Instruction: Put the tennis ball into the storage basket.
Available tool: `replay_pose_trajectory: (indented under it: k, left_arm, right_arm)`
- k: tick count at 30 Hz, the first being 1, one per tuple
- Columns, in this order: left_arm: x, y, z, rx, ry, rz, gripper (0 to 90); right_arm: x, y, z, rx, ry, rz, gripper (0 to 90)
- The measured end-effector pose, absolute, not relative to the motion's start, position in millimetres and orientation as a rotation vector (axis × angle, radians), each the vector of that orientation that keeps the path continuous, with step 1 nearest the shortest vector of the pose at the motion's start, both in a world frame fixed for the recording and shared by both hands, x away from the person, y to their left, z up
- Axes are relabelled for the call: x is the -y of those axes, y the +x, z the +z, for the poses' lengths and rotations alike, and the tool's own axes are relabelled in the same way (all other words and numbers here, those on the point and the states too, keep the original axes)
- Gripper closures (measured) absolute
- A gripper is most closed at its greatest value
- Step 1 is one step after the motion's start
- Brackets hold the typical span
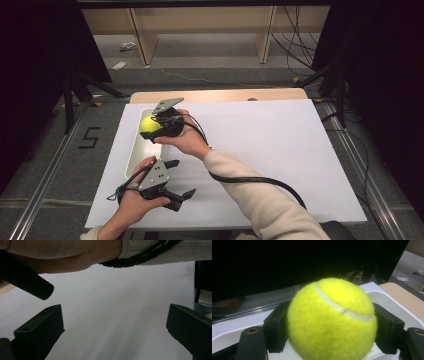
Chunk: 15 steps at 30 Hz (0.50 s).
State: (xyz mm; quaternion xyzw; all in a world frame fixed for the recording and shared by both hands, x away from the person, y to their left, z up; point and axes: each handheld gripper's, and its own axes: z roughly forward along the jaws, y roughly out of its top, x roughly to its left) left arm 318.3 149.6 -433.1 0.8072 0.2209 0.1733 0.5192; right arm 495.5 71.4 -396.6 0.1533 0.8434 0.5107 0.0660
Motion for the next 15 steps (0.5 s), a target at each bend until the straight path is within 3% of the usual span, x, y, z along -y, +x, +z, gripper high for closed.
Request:
replay_pose_trajectory:
  k: [15]
  left_arm:
    - [-149.9, 318.3, -433.0, -0.527, 1.937, 0.419, 0.6]
  right_arm:
    - [-81.8, 503.4, -408.1, -2.581, 0.468, 1.485, 26.7]
